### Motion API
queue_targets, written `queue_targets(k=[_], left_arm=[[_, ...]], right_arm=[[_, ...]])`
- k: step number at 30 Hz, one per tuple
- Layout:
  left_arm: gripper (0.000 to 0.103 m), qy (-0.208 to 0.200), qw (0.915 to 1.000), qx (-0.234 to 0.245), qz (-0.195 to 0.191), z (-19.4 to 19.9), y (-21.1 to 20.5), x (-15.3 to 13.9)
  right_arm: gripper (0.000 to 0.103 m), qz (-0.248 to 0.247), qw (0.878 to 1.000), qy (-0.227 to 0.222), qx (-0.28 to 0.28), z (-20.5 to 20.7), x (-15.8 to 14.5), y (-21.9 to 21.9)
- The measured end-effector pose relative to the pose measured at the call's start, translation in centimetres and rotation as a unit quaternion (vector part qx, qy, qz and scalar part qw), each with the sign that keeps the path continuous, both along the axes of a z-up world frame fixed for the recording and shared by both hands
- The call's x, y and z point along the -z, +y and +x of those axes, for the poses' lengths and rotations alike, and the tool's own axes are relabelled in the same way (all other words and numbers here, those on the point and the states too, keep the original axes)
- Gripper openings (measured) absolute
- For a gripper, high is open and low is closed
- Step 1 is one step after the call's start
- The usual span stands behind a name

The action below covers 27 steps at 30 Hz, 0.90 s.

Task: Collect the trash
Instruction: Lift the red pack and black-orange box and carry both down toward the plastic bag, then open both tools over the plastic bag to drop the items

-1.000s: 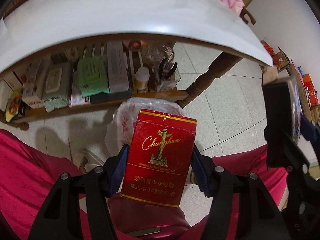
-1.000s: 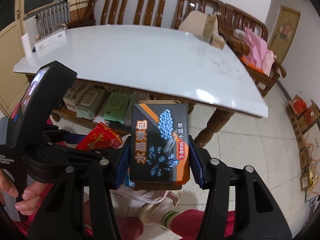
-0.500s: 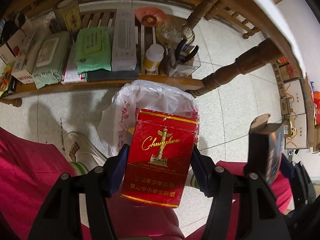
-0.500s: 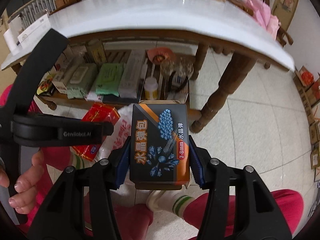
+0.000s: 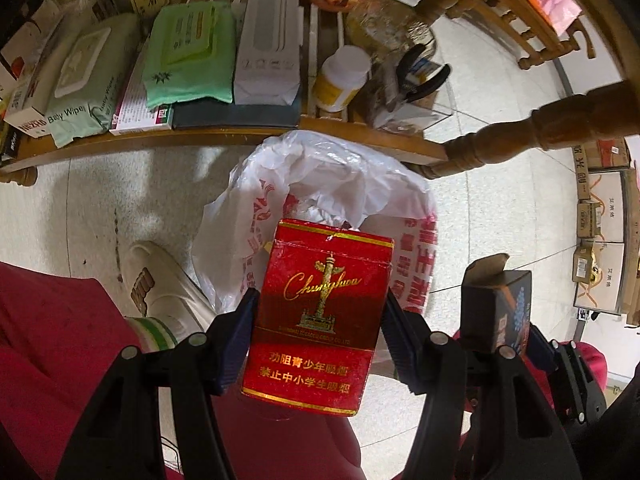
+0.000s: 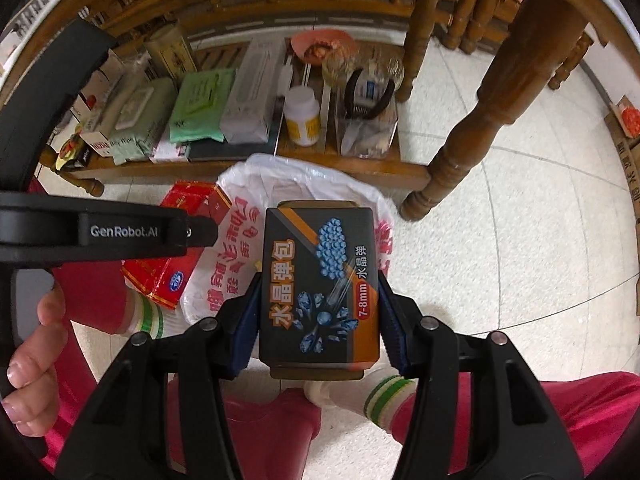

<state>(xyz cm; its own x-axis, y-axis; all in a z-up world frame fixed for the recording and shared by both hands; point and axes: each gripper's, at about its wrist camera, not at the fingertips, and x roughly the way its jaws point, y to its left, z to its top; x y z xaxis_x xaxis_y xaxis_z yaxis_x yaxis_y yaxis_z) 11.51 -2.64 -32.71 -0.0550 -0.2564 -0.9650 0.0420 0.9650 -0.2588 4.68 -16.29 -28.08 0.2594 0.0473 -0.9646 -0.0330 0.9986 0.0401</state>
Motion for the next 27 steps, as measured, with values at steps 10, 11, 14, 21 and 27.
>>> queue_targets(k=[10,11,14,21,27], left_arm=[[0.058,0.037,0.9993,0.003,0.006,1.5,-0.6,3.8],[0.058,0.040,0.9992,0.002,0.007,1.6,-0.7,4.1],[0.058,0.045,0.9989,0.002,0.014,2.0,-0.7,4.9],[0.059,0.060,0.9980,0.001,0.021,2.7,-0.8,6.6],[0.059,0.071,0.9968,0.003,0.037,3.0,-0.7,8.0]], right_arm=[[0.052,0.011,0.998,0.059,0.007,1.3,5.0,0.2],[0.052,0.013,0.998,0.063,0.008,1.4,5.4,0.2],[0.052,0.013,0.997,0.077,0.008,1.6,6.7,0.3],[0.052,0.018,0.994,0.105,0.005,2.4,9.3,0.6],[0.052,0.030,0.992,0.124,-0.002,2.7,10.8,1.2]])
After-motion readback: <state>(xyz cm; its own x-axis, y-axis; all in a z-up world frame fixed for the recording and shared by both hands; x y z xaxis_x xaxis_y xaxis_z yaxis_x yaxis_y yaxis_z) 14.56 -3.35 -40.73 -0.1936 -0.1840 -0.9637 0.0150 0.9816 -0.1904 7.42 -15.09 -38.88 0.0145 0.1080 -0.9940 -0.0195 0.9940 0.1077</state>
